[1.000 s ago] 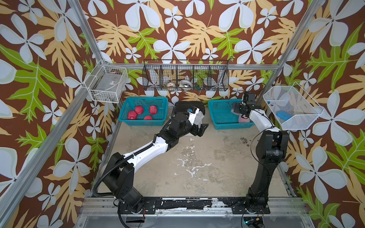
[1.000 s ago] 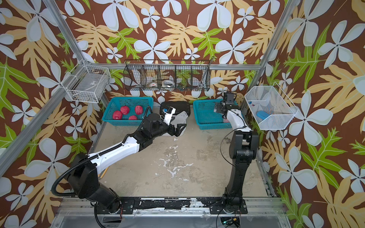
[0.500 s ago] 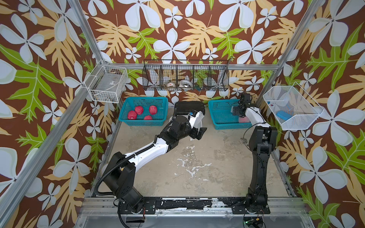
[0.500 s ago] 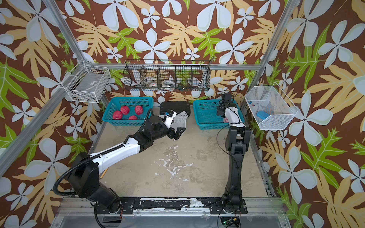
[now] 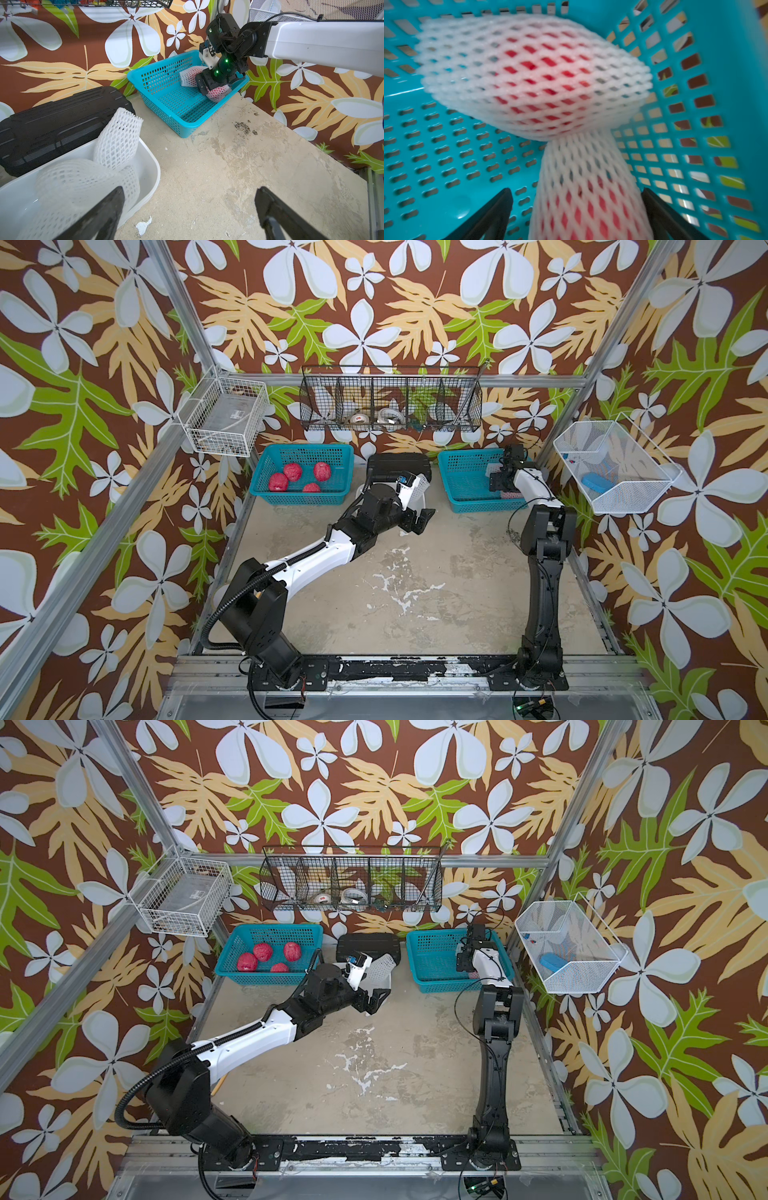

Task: Remove foam nets from apples
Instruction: Pick up the apple from the basket.

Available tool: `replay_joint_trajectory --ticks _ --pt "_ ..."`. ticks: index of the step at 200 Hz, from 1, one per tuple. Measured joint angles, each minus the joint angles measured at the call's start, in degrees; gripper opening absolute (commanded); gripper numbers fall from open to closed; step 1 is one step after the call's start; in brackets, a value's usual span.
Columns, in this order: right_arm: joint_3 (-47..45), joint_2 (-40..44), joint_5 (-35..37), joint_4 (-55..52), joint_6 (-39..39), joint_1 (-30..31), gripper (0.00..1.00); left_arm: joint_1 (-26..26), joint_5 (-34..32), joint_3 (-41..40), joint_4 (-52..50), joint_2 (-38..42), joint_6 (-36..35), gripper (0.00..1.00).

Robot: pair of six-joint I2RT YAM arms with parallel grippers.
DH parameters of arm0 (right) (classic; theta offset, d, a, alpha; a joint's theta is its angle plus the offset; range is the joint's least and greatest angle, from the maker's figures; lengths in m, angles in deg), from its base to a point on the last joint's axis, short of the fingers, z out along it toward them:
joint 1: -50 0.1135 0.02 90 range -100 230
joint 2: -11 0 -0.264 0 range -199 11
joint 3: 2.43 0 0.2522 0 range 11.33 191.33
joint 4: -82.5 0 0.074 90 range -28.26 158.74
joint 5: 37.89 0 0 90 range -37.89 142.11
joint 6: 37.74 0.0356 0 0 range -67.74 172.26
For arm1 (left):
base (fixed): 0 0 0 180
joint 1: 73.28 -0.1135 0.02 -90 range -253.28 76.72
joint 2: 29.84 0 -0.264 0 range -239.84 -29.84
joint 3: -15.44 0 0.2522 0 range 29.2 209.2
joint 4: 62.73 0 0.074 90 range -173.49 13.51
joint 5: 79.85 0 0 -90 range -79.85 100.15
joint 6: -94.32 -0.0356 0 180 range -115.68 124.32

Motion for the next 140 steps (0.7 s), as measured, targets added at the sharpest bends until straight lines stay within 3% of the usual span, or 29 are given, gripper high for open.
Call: replay_joint_trajectory --ticks 66,140 --pt "-0.98 0.15 -7.52 -0.74 1.31 -0.07 0.66 0.0 -0.42 0.22 0.0 -0.02 0.02 0.99" --pt "-1.42 6.05 -12.52 -0.9 3.48 0.02 0.61 0.0 -1.36 0.52 -0.02 -0.57 0.02 0.99"
